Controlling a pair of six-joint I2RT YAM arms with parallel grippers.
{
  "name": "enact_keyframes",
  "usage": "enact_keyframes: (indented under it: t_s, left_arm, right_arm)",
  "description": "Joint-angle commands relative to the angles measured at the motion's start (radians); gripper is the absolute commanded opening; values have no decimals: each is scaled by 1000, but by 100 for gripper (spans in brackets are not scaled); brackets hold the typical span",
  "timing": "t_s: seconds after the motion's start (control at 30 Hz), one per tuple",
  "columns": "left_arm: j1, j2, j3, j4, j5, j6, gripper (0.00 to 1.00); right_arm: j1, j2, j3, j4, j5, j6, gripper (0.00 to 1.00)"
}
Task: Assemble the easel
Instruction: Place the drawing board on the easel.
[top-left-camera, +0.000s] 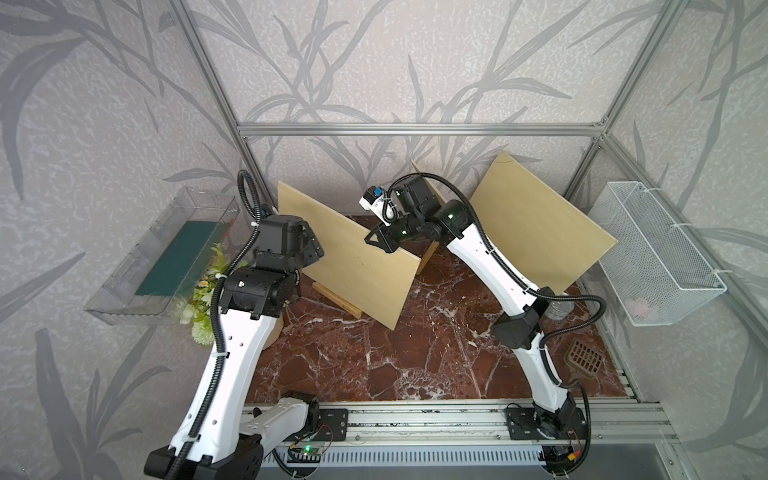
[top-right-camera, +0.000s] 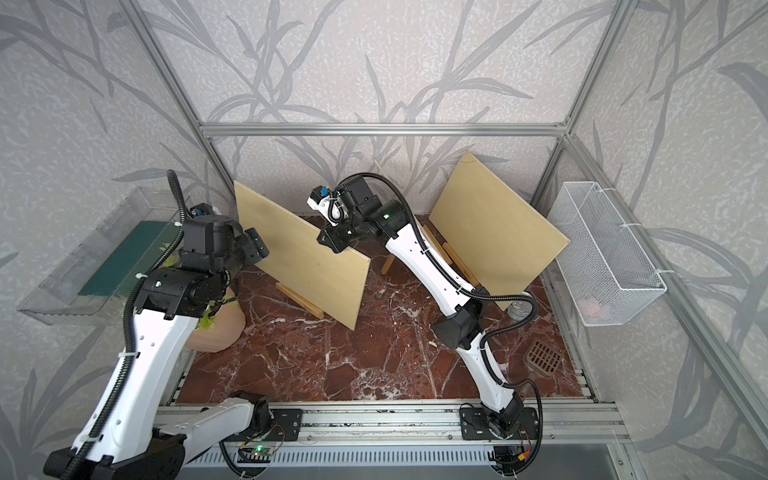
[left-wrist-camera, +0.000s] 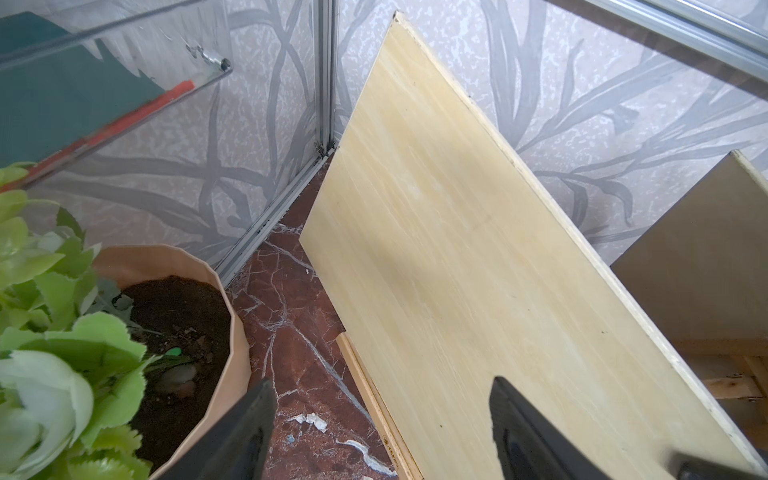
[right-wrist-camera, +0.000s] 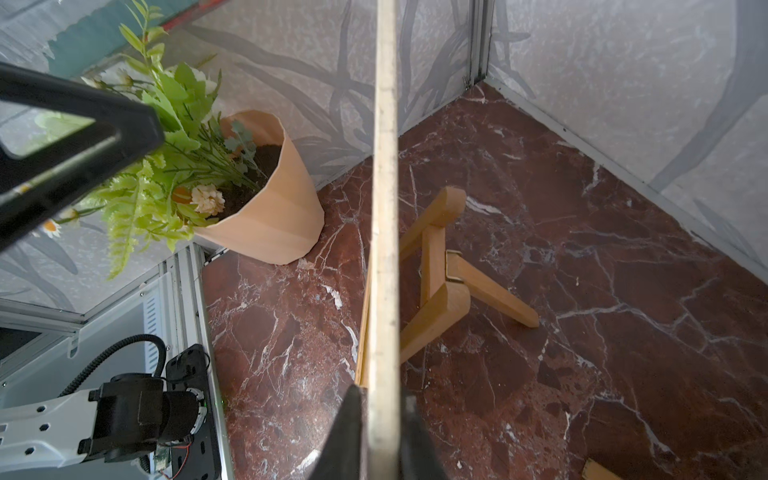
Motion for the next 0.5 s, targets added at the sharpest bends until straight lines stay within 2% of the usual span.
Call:
enact_keyframes:
  t_s: [0.0,0.2,0.3,0.47]
  left_arm:
    - [4,8,18,-6,10,-2,82]
    - [4,23,24,-8,18,2,82]
    - [4,27,6,2,31,1,83]
    - [3,31,-60,25,79,-18,82]
  right_arm:
    - [6,-27,59,104,4,-37,35]
    - [6,-43,82,114,35,-51,51]
    - [9,-66,101,114,59,-66,63]
    - [11,-145,146,63,129,-126,67]
